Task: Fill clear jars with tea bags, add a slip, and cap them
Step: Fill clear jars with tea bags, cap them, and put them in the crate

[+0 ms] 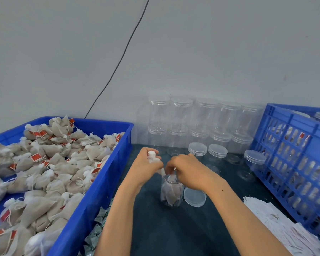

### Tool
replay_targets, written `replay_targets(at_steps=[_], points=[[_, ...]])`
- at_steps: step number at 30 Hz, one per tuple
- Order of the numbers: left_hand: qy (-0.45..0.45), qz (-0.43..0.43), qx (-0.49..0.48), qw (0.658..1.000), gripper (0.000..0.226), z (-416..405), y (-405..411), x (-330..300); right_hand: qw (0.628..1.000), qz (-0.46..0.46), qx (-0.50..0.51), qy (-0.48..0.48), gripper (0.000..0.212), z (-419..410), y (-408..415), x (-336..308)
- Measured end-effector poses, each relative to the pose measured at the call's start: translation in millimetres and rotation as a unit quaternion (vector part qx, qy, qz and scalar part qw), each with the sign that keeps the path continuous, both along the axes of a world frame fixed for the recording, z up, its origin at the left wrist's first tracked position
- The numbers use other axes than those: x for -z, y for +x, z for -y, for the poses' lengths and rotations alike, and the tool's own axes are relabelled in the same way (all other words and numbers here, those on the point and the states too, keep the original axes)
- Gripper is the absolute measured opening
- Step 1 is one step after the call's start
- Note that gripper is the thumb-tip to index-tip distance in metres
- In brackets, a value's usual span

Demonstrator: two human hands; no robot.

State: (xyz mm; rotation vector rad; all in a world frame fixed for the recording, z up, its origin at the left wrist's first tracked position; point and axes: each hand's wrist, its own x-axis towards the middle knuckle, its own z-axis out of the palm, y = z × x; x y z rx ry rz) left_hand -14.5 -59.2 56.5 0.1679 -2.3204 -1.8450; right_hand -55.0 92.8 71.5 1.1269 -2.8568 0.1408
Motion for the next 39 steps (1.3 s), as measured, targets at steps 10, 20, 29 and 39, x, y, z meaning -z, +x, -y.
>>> replay_targets(at_steps=[10, 20, 29, 39], points=[[0.019, 0.027, -0.020, 0.999, 0.029, -4.8, -2.8, -2.5, 0.996, 0.039, 0.020, 0.073, 0.030, -0.3, 5.2, 5.2], [-0.047, -0.126, 0.000, 0.991, 0.010, -23.6, -6.3, 9.7, 0.927, 0.112, 0.075, -0.350, 0.014, -19.9, 0.4, -6.5], [-0.330, -0.090, -0.026, 0.939, 0.025, -20.7, -11.2, 20.1, 0.954, 0.078, 0.081, -0.276, 0.012, -10.7, 1.4, 8.7], [-0.241, -0.095, 0.015, 0.966, 0.020, -4.7, -3.7, 9.3, 0.993, 0.082, 0.084, -0.011, 0.025, -8.0, 0.9, 8.6]])
